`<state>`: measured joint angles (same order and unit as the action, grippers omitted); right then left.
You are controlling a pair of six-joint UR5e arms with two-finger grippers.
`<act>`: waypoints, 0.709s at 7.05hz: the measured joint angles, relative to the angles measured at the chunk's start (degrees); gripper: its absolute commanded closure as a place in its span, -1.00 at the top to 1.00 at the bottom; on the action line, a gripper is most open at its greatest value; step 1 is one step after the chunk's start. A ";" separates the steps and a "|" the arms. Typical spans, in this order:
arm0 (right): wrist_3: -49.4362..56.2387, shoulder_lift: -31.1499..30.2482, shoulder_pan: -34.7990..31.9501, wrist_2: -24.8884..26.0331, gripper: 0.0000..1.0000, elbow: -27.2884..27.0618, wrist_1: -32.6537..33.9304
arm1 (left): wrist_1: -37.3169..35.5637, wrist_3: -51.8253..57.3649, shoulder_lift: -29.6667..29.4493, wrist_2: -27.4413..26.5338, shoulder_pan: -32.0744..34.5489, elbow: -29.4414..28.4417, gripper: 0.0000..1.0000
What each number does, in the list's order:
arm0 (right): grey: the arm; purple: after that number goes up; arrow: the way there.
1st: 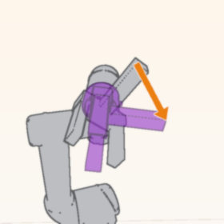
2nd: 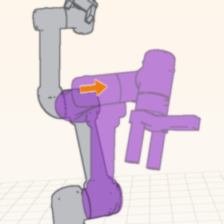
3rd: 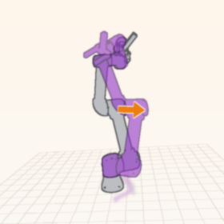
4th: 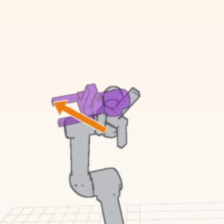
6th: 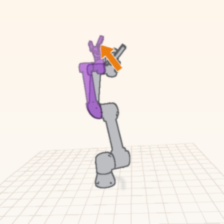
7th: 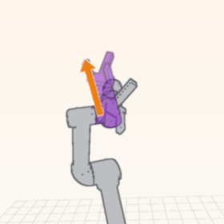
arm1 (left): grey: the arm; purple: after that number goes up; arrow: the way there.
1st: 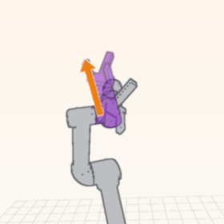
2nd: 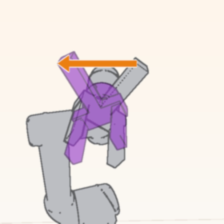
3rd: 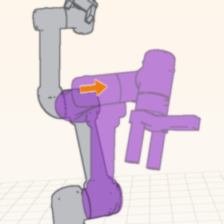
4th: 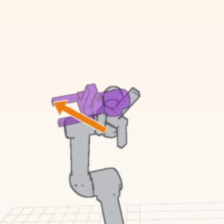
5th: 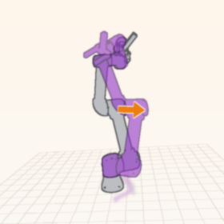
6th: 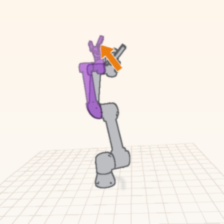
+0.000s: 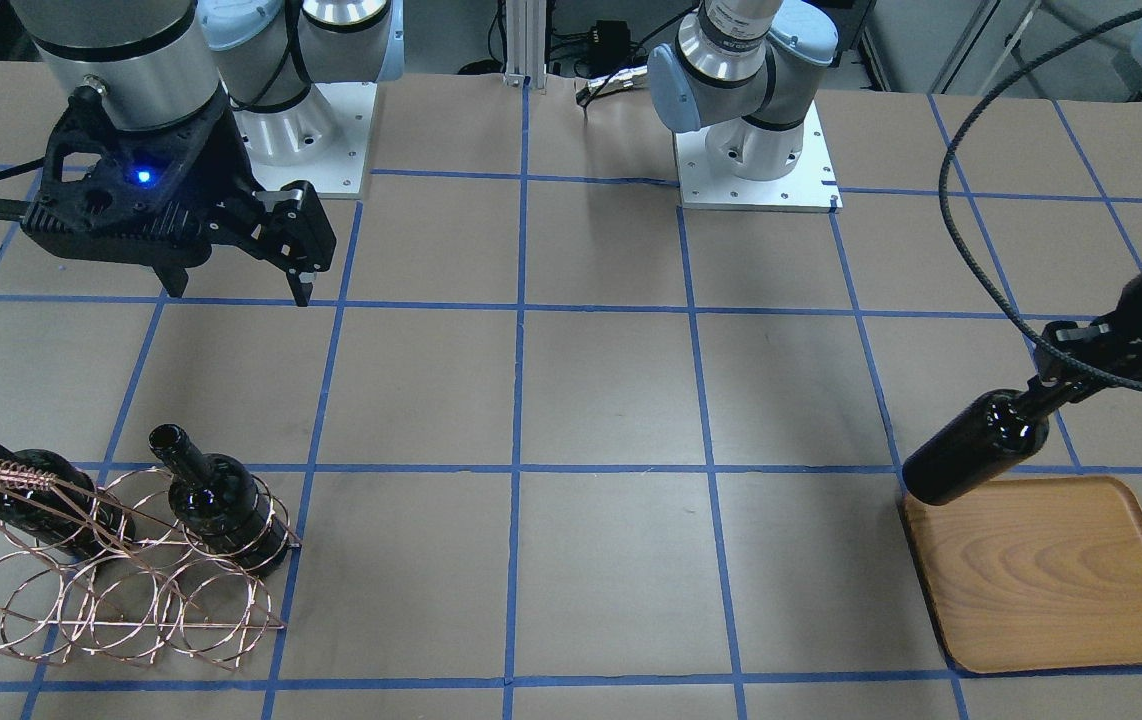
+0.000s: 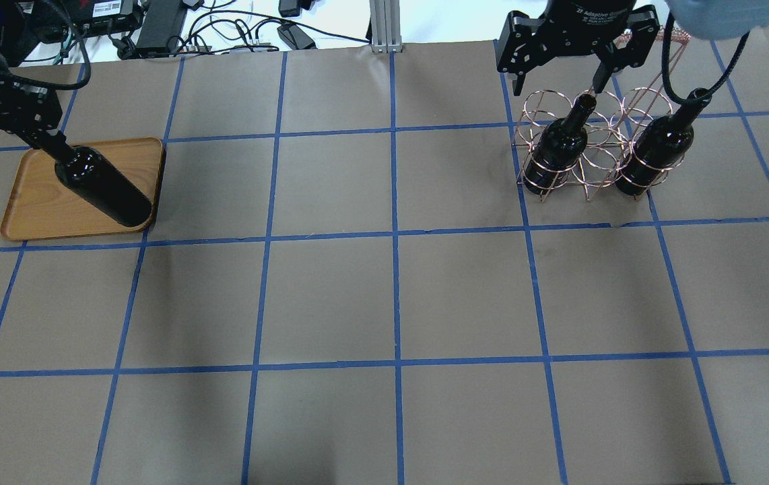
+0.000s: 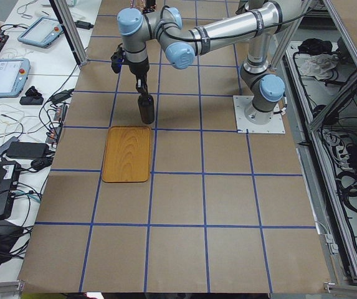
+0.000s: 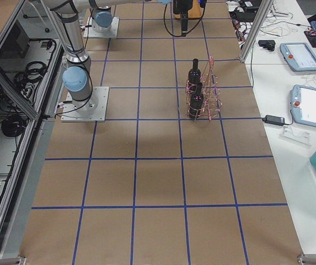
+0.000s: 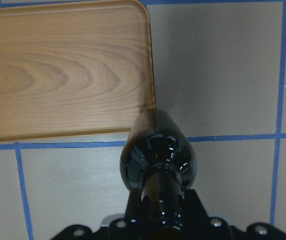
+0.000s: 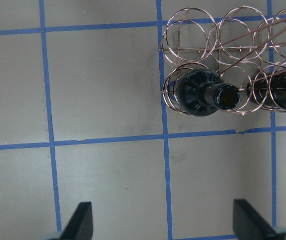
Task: Take wine from basket and place on tray
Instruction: 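Lay the bottle down on the tray with the left gripper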
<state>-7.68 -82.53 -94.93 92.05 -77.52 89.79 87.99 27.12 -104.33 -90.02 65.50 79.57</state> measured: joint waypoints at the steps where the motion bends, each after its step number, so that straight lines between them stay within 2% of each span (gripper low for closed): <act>1: 0.02 0.00 0.01 -0.07 1.00 0.00 0.10 | -0.17 2.93 -1.93 -0.37 -1.00 -1.94 -1.00; 4: 0.03 0.00 0.01 -0.06 1.00 0.00 0.21 | -4.56 5.67 -7.11 0.17 -1.65 -4.09 -1.00; 5: 0.03 0.00 0.01 -0.04 1.00 0.00 0.21 | -5.34 6.06 -8.01 0.26 -1.67 -4.29 -0.80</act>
<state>-7.65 -82.53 -94.92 92.01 -77.52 90.00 82.64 33.18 -112.33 -89.75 63.83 75.28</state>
